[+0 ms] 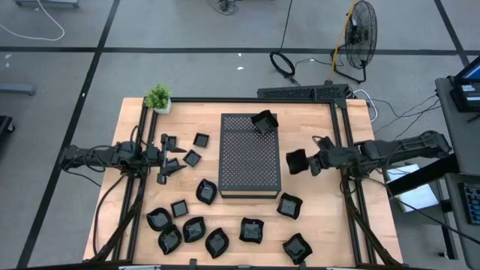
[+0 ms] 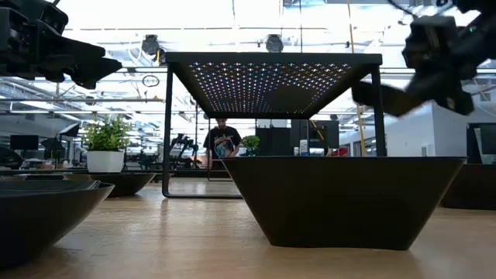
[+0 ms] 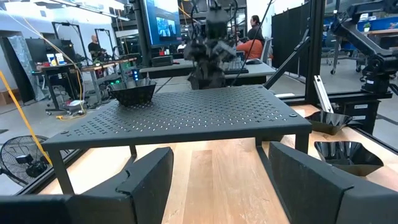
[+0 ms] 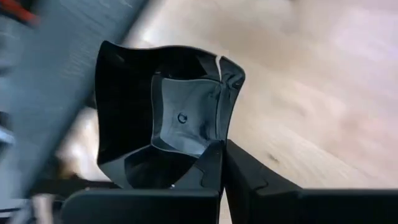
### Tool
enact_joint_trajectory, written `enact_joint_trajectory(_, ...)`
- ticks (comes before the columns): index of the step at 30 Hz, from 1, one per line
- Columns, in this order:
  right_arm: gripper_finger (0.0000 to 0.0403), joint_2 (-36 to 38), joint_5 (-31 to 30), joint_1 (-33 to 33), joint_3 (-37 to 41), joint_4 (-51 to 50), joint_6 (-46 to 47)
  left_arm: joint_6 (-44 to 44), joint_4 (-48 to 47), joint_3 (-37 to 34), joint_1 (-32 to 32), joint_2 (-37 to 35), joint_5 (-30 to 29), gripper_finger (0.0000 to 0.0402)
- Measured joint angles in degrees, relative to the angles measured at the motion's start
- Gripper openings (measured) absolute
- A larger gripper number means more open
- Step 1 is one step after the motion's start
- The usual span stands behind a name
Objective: Pick & Place Mini shaped plates
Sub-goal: Stack the black distorted square plate on top of the black distorted square plate on the shelf
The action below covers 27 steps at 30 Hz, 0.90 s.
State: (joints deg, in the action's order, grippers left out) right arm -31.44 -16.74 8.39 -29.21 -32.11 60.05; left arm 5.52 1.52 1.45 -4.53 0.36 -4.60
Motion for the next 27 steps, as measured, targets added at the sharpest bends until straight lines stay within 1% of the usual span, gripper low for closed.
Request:
enact_joint_trajectory(4, 0.0000, 2.4, -0.3, -2.0, 0.0, 7.5, -7.1, 0.0, 0.0, 0.0, 0.0, 0.0, 0.0, 0.0269)
enact_joint_trajectory(8, 0.0000, 3.0, -3.0, -4.4, 0.0, 18.1, -16.0, 0.0, 0.0, 0.0, 0.0, 0.0, 0.0, 0.0269)
enact_joint_trajectory(11, 0.0000, 2.7, -4.2, -7.7, -0.1, 28.2, -21.1, 0.0, 0.0, 0.0, 0.0, 0.0, 0.0, 0.0269)
enact_joint_trajectory(13, 0.0000, 2.1, -4.2, -10.9, -1.0, 31.0, -22.4, 0.0, 0.0, 0.0, 0.0, 0.0, 0.0, 0.0269)
enact_joint_trajectory(16, 0.0000, -0.7, -3.2, -15.7, -5.1, 30.4, -25.3, 0.0, 0.0, 0.0, 0.0, 0.0, 0.0, 0.0269)
enact_joint_trajectory(18, 0.0000, -3.9, -0.1, -18.6, -8.7, 30.2, -27.4, 0.0, 0.0, 0.0, 0.0, 0.0, 0.0, 0.0269)
enact_joint_trajectory(21, 0.0000, -10.3, 6.4, -22.5, -15.8, 28.9, -30.0, 0.0, 0.0, 0.0, 0.0, 0.0, 0.0, 0.0269)
enact_joint_trajectory(24, 0.0000, -18.2, 12.5, -26.0, -24.9, 22.4, -32.3, 0.0, 0.0, 0.0, 0.0, 0.0, 0.0, 0.0269)
enact_joint_trajectory(27, 0.0000, -26.6, 16.6, -29.1, -34.7, 13.4, -36.0, 0.0, 0.0, 0.0, 0.0, 0.0, 0.0, 0.0269)
